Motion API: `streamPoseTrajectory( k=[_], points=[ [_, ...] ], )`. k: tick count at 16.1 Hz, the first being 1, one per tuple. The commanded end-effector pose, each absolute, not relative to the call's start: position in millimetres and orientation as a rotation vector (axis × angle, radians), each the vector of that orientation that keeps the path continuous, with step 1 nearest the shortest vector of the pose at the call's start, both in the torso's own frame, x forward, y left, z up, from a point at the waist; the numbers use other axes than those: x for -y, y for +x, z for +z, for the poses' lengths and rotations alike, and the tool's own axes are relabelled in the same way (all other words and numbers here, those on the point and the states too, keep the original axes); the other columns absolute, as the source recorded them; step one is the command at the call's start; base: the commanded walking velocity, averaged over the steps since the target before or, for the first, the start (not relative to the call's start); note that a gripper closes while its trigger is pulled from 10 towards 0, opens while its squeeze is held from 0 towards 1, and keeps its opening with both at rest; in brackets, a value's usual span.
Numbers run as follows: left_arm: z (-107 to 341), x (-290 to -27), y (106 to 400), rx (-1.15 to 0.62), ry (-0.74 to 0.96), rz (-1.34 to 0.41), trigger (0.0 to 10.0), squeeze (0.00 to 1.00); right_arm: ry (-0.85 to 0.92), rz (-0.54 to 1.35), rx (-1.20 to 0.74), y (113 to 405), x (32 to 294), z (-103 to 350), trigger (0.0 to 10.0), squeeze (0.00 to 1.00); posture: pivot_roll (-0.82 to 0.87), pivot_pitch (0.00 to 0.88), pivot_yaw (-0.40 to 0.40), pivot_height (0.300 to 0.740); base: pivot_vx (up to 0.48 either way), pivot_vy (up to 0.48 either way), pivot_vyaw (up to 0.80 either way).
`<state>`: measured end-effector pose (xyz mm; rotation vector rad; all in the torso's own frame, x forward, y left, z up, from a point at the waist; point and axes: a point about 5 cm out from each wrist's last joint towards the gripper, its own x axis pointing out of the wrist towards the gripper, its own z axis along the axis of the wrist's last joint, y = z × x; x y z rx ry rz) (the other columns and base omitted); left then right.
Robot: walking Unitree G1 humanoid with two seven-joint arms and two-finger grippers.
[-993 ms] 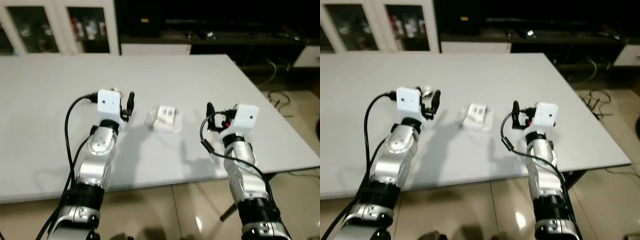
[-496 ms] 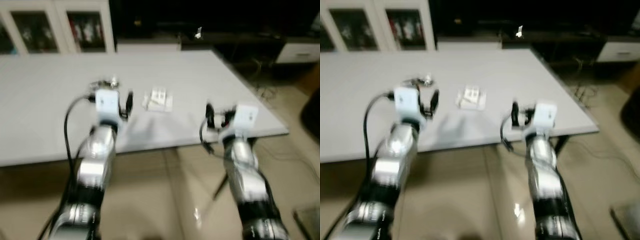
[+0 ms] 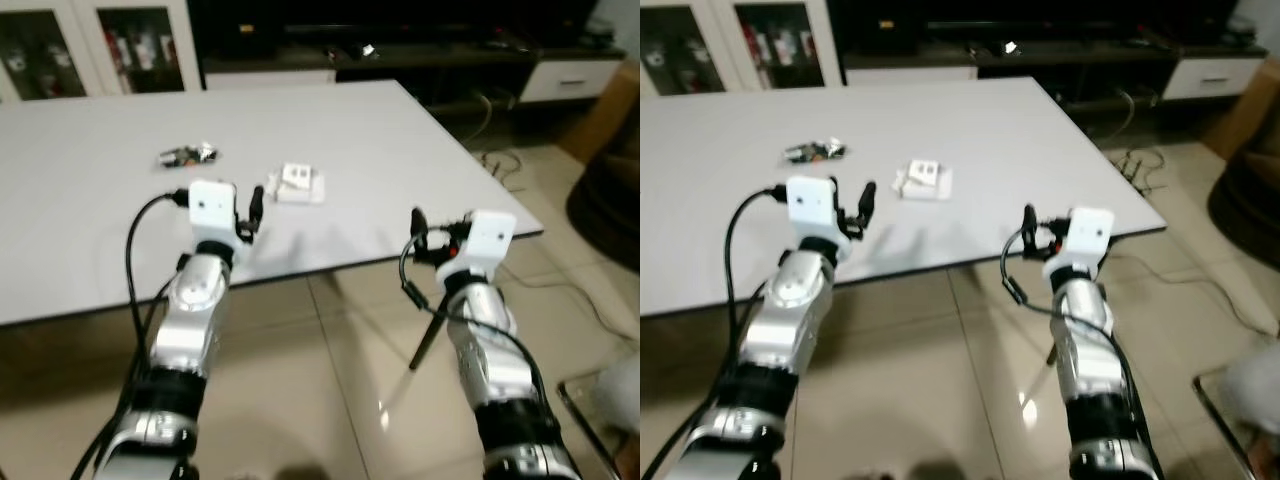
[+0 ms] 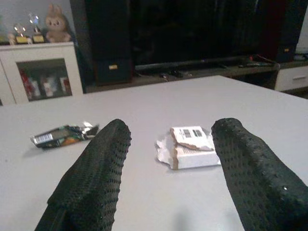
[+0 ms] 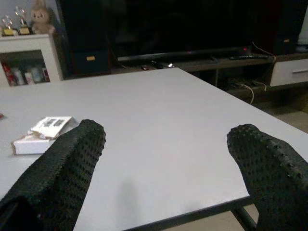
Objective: Picking trash to rubbish bin
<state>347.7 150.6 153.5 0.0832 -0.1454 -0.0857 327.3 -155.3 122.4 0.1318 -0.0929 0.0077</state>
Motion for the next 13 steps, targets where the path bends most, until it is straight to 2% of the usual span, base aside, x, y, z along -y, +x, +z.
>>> streamPoseTrajectory(
  k=[1, 12, 13],
  points=[
    [155.2, -150.0, 348.8, 0.142, 0.088, -0.083, 10.0, 0.00, 0.133, 0.012, 0.095, 329.0, 156.5, 125.5, 10.0, 0.00, -0.02, 0.068, -0.037, 0.740, 0.326, 0.000, 0.00],
    [156.9, -149.9, 350.1, 0.143, 0.098, -0.094, 10.0, 0.00, 0.138, 0.032, 0.084, 328.7, 152.7, 123.4, 10.0, 0.00, -0.02, 0.068, -0.031, 0.740, 0.325, 0.000, 0.00],
    [157.6, -148.6, 349.9, 0.149, 0.102, -0.097, 10.0, 0.00, 0.138, 0.033, 0.083, 328.7, 152.7, 123.1, 10.0, 0.00, -0.02, 0.068, -0.032, 0.740, 0.000, 0.000, 0.00]
  ],
)
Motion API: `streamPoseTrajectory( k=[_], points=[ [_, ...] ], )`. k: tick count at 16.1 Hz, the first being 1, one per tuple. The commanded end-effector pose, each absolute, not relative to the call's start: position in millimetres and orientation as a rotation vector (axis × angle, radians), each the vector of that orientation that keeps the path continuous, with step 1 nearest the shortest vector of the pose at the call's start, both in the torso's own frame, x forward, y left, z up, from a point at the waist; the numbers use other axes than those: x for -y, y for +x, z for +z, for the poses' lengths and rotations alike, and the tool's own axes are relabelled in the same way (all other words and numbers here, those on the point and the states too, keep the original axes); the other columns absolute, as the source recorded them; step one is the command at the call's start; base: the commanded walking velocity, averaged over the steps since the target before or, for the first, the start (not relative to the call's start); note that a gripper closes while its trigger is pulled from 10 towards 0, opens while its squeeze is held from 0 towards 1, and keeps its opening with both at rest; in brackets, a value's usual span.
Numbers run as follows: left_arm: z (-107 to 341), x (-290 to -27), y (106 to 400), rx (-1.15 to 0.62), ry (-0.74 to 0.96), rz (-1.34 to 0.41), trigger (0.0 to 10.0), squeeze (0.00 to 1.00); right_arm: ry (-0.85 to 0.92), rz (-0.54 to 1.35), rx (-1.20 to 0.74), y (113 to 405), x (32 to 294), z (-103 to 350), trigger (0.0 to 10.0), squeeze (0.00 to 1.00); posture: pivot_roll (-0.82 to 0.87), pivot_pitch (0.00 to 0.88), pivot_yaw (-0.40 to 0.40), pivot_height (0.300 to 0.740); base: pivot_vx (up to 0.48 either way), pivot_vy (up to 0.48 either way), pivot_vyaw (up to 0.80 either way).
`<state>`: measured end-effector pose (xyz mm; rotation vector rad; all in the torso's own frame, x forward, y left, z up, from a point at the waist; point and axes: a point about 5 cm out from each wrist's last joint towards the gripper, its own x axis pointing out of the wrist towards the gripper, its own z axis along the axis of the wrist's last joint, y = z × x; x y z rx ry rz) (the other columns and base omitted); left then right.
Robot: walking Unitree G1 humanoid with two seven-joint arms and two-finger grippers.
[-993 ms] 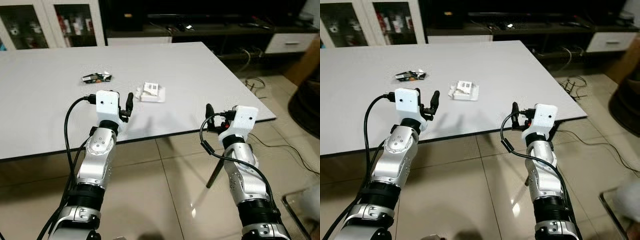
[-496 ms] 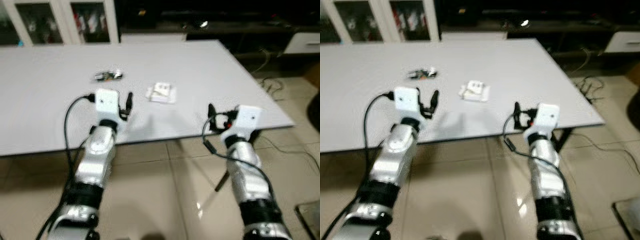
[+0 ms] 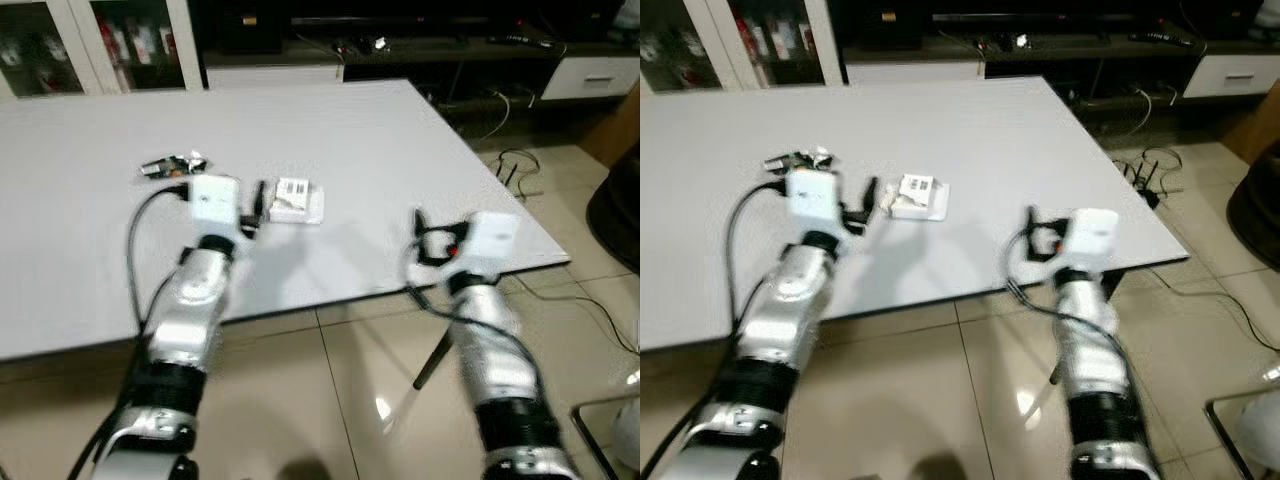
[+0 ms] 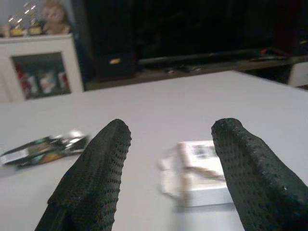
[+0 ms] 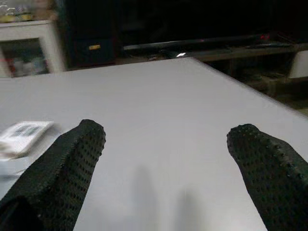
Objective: Picking trash to rubbish bin
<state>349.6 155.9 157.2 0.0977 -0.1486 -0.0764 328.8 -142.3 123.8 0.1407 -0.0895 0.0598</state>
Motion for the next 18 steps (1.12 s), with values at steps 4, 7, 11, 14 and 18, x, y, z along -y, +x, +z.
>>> streamPoseTrajectory(
  k=[4, 7, 11, 14, 18],
  points=[
    [157.4, -146.9, 349.9, 0.146, 0.106, -0.104, 10.0, 0.00, 0.140, 0.038, 0.083, 328.6, 152.7, 123.2, 10.0, 0.00, -0.02, 0.068, -0.031, 0.740, 0.000, 0.000, 0.00],
    [157.1, -147.9, 350.4, 0.141, 0.103, -0.097, 10.0, 0.00, 0.139, 0.044, 0.082, 328.7, 151.9, 123.3, 10.0, 0.00, -0.02, 0.067, -0.031, 0.740, 0.000, 0.000, 0.00],
    [157.9, -147.3, 351.0, 0.143, 0.105, -0.097, 10.0, 0.00, 0.130, 0.060, 0.081, 328.7, 149.3, 122.9, 10.0, 0.00, -0.02, 0.058, -0.031, 0.740, 0.000, 0.000, 0.00],
    [157.5, -147.5, 351.0, 0.140, 0.099, -0.094, 10.0, 0.00, 0.123, 0.092, 0.092, 328.5, 145.3, 125.6, 10.0, 0.00, -0.02, 0.055, -0.030, 0.740, 0.255, 0.000, 0.15],
    [157.3, -147.5, 351.2, 0.139, 0.100, -0.093, 10.0, 0.00, 0.133, 0.084, 0.081, 328.1, 145.5, 123.5, 10.0, 0.00, -0.02, 0.060, -0.030, 0.740, 0.285, 0.000, 0.27]
  ],
)
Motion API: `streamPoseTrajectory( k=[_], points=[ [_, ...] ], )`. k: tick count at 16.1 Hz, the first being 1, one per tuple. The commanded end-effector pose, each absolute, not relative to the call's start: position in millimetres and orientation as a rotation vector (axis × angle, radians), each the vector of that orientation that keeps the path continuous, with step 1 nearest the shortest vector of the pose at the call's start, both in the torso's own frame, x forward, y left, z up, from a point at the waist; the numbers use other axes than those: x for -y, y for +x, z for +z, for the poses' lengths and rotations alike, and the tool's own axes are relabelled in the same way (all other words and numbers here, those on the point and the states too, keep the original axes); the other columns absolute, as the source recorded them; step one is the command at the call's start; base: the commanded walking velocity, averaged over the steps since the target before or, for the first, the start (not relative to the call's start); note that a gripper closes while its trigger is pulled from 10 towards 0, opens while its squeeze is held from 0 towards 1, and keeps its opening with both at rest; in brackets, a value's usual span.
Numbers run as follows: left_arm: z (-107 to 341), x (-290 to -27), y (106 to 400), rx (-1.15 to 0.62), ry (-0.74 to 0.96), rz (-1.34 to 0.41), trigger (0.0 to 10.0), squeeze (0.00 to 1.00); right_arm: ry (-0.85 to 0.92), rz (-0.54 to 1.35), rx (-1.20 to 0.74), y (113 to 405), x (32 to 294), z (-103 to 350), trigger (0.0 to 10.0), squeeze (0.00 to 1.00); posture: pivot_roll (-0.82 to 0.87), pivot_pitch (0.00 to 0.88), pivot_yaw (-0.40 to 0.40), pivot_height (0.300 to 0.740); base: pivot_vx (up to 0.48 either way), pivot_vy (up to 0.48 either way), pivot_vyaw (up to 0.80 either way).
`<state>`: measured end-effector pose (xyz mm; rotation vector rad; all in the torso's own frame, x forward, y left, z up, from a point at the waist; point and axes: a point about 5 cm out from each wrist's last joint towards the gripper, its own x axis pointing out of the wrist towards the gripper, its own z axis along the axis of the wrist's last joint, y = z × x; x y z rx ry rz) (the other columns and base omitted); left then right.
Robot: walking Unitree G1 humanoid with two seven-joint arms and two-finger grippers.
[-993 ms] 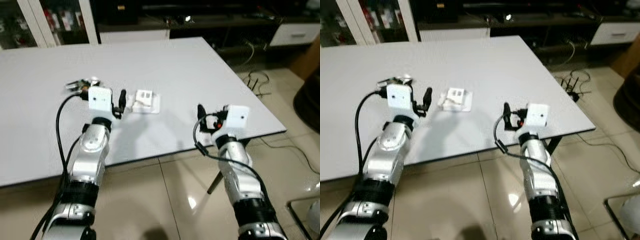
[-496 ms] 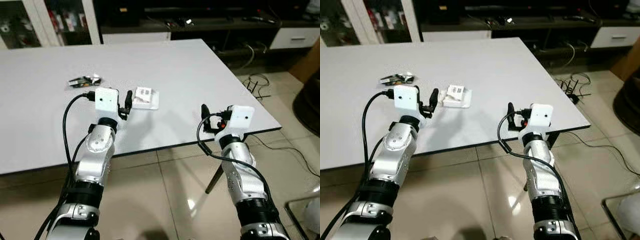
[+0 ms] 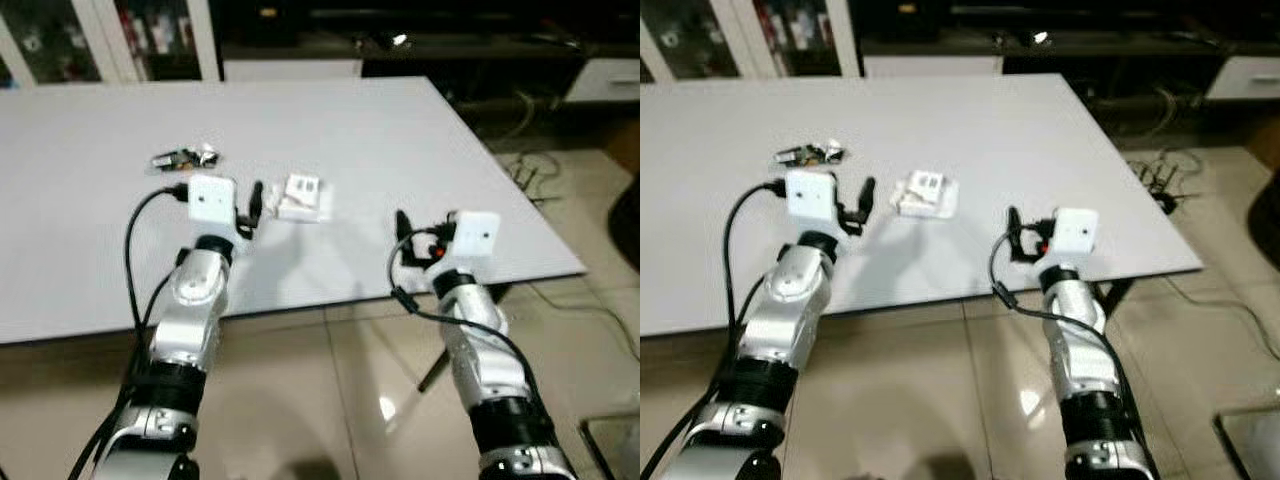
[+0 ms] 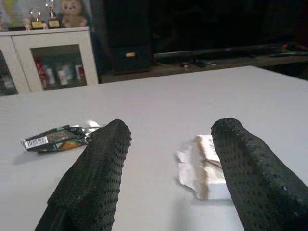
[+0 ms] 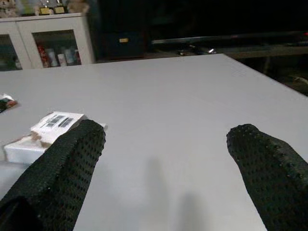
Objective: Picking trash to rubbish bin
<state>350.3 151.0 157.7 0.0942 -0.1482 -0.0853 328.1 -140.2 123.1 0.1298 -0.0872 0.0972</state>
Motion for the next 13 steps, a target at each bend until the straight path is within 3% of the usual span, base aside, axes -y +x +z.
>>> streamPoseTrajectory(
  k=[1, 11, 13],
  points=[
    [156.9, -148.0, 351.2, 0.137, 0.102, -0.091, 10.0, 0.00, 0.137, 0.085, 0.074, 327.9, 145.8, 122.1, 10.0, 0.00, -0.02, 0.063, -0.031, 0.740, 0.285, 0.000, 0.00],
    [158.1, -152.8, 352.5, 0.140, 0.105, -0.065, 10.0, 0.00, 0.130, 0.104, 0.072, 328.6, 143.2, 122.8, 10.0, 0.00, -0.02, 0.064, -0.032, 0.740, 0.325, 0.000, 0.00],
    [158.1, -153.3, 352.3, 0.139, 0.101, -0.062, 10.0, 0.00, 0.130, 0.110, 0.070, 328.1, 142.6, 122.4, 10.0, 0.00, -0.02, 0.066, -0.033, 0.740, 0.358, -0.315, 0.00]
  ],
)
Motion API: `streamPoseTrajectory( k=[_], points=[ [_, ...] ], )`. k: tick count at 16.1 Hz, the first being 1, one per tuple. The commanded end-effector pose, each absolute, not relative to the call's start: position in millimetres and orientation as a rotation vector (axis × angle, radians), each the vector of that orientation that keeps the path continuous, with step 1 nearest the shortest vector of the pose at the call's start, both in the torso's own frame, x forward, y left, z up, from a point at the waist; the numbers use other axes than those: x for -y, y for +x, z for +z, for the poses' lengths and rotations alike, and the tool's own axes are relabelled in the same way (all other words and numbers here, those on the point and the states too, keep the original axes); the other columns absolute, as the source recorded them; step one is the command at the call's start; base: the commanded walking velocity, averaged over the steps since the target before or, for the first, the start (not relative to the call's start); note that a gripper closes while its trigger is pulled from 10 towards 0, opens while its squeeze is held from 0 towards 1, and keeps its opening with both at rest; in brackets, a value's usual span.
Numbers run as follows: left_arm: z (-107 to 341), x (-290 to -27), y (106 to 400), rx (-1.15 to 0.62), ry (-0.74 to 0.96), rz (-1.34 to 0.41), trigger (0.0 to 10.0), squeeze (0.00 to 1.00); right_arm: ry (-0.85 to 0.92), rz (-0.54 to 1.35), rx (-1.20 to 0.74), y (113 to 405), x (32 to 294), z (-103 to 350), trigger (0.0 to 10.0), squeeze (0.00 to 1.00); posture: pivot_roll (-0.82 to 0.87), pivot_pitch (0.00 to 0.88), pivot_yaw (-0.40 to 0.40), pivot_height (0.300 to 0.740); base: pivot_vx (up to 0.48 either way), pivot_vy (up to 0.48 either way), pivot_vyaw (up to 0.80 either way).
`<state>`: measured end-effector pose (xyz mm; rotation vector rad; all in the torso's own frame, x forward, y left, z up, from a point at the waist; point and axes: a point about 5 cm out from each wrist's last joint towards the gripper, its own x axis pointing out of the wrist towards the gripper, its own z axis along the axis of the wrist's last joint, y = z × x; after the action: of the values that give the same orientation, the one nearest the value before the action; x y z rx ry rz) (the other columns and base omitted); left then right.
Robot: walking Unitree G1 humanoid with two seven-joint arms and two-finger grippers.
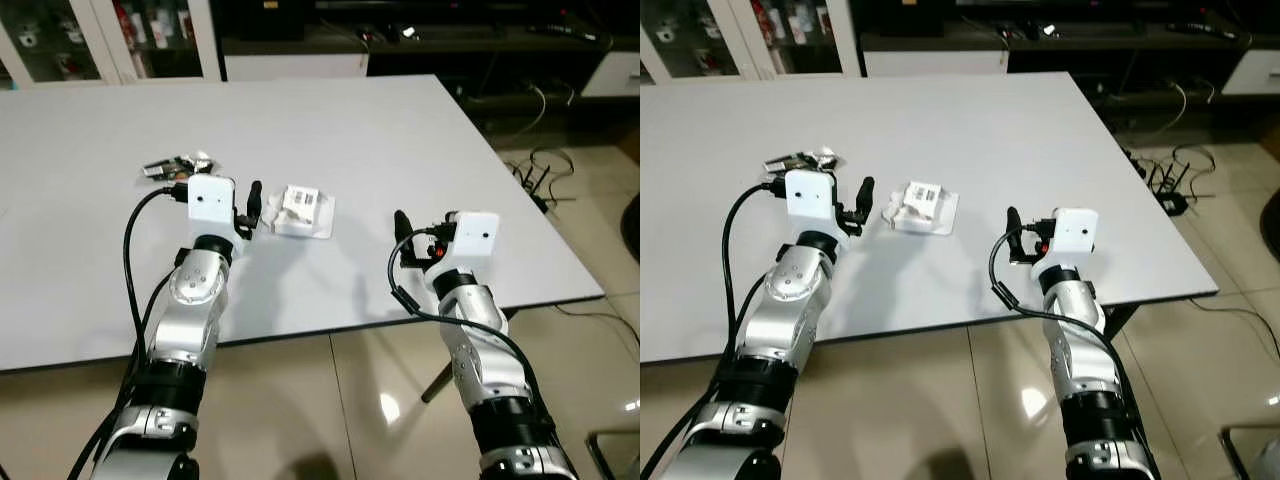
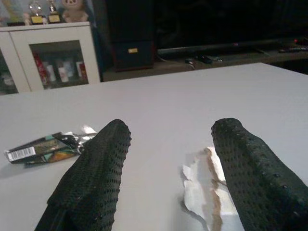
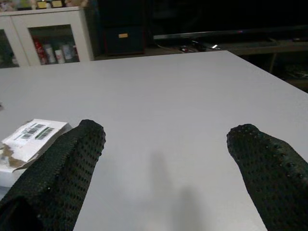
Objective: Picking trash to rubbish bin
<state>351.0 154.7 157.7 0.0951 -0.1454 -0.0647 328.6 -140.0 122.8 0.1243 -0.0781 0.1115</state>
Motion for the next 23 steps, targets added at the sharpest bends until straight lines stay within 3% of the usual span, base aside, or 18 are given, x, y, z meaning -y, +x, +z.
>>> streamPoseTrajectory(
  k=[1, 8, 17, 23],
  points=[
    [158.0, -153.3, 352.3, 0.139, 0.102, -0.062, 10.0, 0.00, 0.130, 0.111, 0.069, 328.1, 142.5, 122.3, 10.0, 0.00, -0.02, 0.065, -0.034, 0.740, 0.345, -0.326, 0.00],
    [158.1, -152.9, 352.6, 0.142, 0.095, -0.064, 10.0, 0.00, 0.132, 0.117, 0.064, 327.8, 142.5, 121.3, 10.0, 0.00, -0.02, 0.064, -0.033, 0.740, 0.320, -0.325, 0.00],
    [160.7, -155.5, 354.0, 0.147, 0.055, -0.044, 10.0, 0.00, 0.135, 0.131, 0.057, 327.1, 141.4, 120.3, 10.0, 0.00, -0.02, 0.065, -0.034, 0.740, 0.000, 0.000, 0.00],
    [159.5, -157.3, 353.7, 0.143, 0.059, -0.035, 10.0, 0.00, 0.131, 0.144, 0.054, 326.6, 139.8, 119.4, 10.0, 0.00, -0.02, 0.064, -0.034, 0.740, 0.089, 0.425, 0.00]
  ],
)
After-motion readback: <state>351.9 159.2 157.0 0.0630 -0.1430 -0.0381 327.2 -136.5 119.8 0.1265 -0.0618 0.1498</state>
